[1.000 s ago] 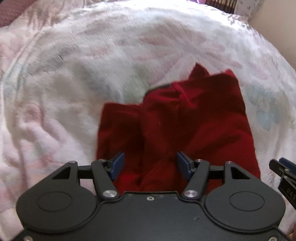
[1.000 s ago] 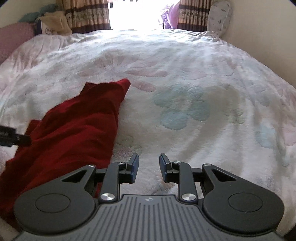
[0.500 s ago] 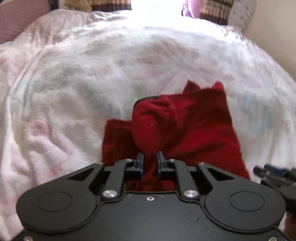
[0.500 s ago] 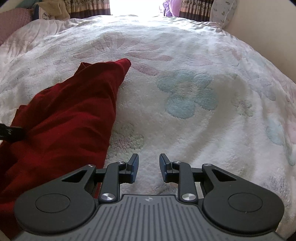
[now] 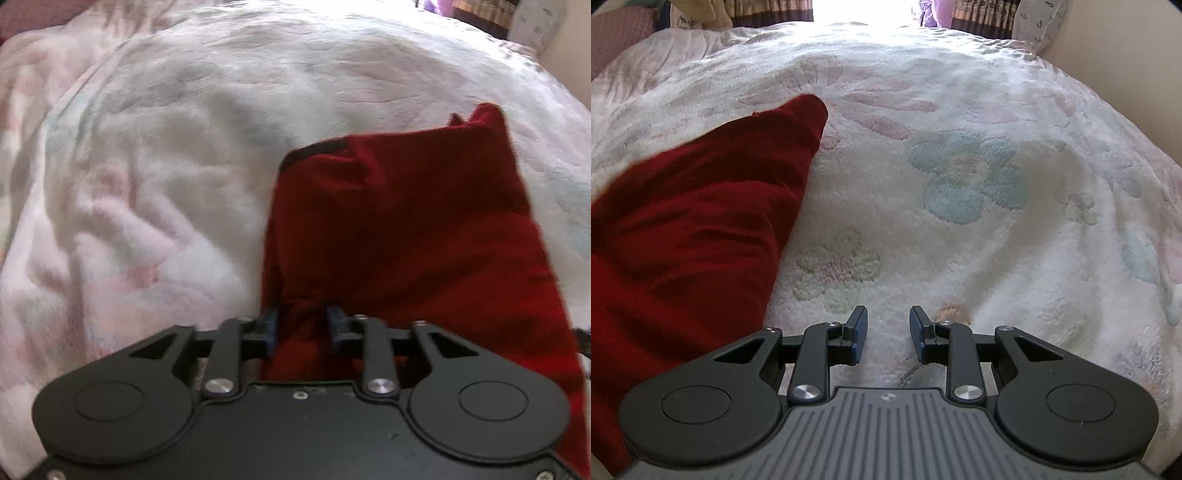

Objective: Fold small clothes

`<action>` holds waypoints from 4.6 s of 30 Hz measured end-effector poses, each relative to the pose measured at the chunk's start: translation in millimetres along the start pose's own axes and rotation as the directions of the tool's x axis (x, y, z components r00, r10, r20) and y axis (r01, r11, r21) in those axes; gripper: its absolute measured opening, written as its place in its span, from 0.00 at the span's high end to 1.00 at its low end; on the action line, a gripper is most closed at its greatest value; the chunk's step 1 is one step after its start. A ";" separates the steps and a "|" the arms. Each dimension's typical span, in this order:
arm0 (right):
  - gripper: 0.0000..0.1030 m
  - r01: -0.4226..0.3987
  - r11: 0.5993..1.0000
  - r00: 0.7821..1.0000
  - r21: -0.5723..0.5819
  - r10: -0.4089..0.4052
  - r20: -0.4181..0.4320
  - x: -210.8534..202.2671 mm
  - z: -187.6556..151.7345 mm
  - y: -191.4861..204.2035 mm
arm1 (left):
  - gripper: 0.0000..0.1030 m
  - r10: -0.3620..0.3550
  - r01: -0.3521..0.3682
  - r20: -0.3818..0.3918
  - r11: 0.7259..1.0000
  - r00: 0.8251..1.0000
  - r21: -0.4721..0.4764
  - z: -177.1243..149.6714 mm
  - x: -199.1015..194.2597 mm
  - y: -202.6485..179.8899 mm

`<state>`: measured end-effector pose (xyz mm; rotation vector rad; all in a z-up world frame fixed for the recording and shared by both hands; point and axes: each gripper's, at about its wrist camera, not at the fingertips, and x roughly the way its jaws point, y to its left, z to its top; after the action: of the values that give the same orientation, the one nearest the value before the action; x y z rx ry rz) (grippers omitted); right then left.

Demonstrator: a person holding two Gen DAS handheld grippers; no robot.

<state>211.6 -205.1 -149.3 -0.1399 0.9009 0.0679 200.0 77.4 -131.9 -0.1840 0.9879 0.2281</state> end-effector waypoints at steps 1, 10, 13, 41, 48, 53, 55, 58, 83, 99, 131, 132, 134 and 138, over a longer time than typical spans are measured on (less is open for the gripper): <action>0.68 0.001 1.000 1.000 -0.003 -0.001 -0.001 0.5 -0.6 1.3 | 0.59 0.007 -0.007 0.007 1.000 1.000 0.004 3.0 -6.9 0.0; 0.69 -0.127 0.992 0.980 -0.024 0.129 0.154 -53.6 6.8 9.6 | 0.55 -0.051 0.056 0.178 0.998 0.983 -0.019 5.6 -97.4 7.8; 0.72 -0.318 0.948 0.923 -0.003 0.310 0.226 -76.8 7.6 17.3 | 0.53 -0.095 0.093 0.050 0.995 0.994 0.029 -12.7 -73.9 -11.3; 0.82 -0.371 0.921 0.929 -0.117 0.369 -0.039 -93.7 -27.2 48.0 | 0.49 -0.007 0.003 0.031 0.990 0.999 0.144 -47.0 -92.2 -30.1; 0.81 -0.390 0.913 0.920 -0.122 0.381 -0.089 -69.6 -30.0 65.3 | 0.45 0.070 -0.063 -0.046 0.989 0.997 0.136 -64.5 -41.3 -23.6; 0.91 -0.390 0.919 0.915 -0.053 0.380 -0.135 -46.4 -31.8 44.1 | 0.45 0.097 -0.090 -0.053 0.988 0.994 0.123 -67.0 -49.6 -1.3; 1.00 -0.355 0.934 0.928 -0.040 0.347 -0.133 -47.6 -31.2 25.3 | 0.45 0.105 -0.098 -0.049 0.986 0.993 0.137 -71.2 -51.5 -0.9; 1.00 -0.326 0.945 0.935 0.019 0.326 -0.137 -45.2 -32.8 -5.2 | 0.45 0.136 -0.128 -0.039 0.977 0.990 0.169 -75.1 -59.4 -7.5; 0.89 -0.396 0.916 0.910 -0.067 0.381 -0.163 -71.8 -59.4 17.3 | 0.47 0.018 0.002 -0.094 0.977 0.995 0.214 -98.7 -95.5 -10.2; 0.60 -0.347 0.930 0.936 -0.126 0.335 -0.107 -83.8 -63.2 16.1 | 0.47 0.009 0.005 -0.099 0.990 0.995 0.141 -82.9 -91.3 11.9; 0.96 -0.404 0.908 0.914 -0.114 0.396 -0.092 -73.6 -50.9 45.3 | 0.46 -0.026 0.055 -0.135 0.974 0.991 0.219 -83.4 -66.7 -33.3; 0.96 -0.394 0.912 0.917 -0.113 0.382 -0.112 -68.2 -55.4 46.8 | 0.46 -0.026 0.055 -0.128 0.971 0.991 0.231 -88.2 -69.1 -32.8; 0.96 -0.387 0.916 0.917 -0.106 0.370 -0.146 -66.9 -64.4 43.8 | 0.46 -0.025 0.055 -0.122 0.966 0.992 0.251 -94.8 -77.9 -28.7; 0.96 -0.393 0.913 0.909 -0.111 0.367 -0.196 -79.7 -71.7 31.4 | 0.46 -0.035 0.064 -0.129 0.971 0.991 0.231 -88.6 -91.4 -19.9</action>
<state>102.8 -184.7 -133.6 -0.1073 1.0869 0.4965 85.8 25.8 -101.7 -0.0065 1.1233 0.0530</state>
